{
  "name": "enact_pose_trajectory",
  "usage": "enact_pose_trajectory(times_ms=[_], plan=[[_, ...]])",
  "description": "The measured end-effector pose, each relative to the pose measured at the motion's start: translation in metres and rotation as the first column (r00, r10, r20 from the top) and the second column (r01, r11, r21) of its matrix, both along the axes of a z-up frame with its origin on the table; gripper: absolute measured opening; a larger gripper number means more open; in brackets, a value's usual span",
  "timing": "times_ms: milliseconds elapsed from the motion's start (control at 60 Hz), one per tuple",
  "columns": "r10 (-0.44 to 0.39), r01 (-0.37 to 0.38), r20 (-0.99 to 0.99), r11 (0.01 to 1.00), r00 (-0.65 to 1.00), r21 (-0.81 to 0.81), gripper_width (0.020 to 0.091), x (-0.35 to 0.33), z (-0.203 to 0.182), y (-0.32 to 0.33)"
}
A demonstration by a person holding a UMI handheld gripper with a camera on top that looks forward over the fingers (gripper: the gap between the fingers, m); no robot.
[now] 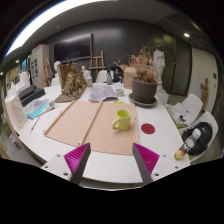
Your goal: Pour water
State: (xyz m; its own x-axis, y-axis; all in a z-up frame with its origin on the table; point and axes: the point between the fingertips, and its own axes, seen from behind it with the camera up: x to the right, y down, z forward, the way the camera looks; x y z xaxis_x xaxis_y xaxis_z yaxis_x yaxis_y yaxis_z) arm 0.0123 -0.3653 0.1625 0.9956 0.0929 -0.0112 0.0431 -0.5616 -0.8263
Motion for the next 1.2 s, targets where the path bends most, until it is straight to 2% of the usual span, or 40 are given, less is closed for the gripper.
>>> enact_pose_trajectory(times_ms=[200, 400, 667, 717, 767, 817, 933, 1017, 1100, 1150, 1200], plan=[[-0.094, 0.094, 0.046, 0.996, 0.995, 0.013, 0.0861, 0.145, -0.043, -0.015], [-0.192, 0.189, 0.043, 0.98, 0.98, 0.061, 0.0861, 0.255, -0.079, -0.019], [-0.252, 0.249, 0.005, 0.958, 0.968, 0.142, 0.0858, 0.327, -0.107, 0.038], [-0.258, 0.257, -0.015, 0.954, 0.966, 0.152, 0.084, 0.331, -0.111, 0.05], [-0.267, 0.268, -0.03, 0.95, 0.963, 0.161, 0.0796, 0.335, -0.116, 0.06], [-0.277, 0.28, -0.041, 0.946, 0.96, 0.162, 0.0716, 0.34, -0.122, 0.068], [-0.299, 0.302, -0.045, 0.936, 0.953, 0.18, 0.0441, 0.345, -0.129, 0.077], [-0.293, 0.293, -0.032, 0.934, 0.956, 0.203, 0.0419, 0.348, -0.128, 0.08], [-0.301, 0.301, -0.032, 0.929, 0.953, 0.216, 0.0359, 0.348, -0.127, 0.08], [-0.3, 0.297, -0.021, 0.929, 0.954, 0.22, 0.0293, 0.348, -0.126, 0.08], [-0.309, 0.304, -0.015, 0.927, 0.951, 0.22, 0.0268, 0.35, -0.127, 0.081]])
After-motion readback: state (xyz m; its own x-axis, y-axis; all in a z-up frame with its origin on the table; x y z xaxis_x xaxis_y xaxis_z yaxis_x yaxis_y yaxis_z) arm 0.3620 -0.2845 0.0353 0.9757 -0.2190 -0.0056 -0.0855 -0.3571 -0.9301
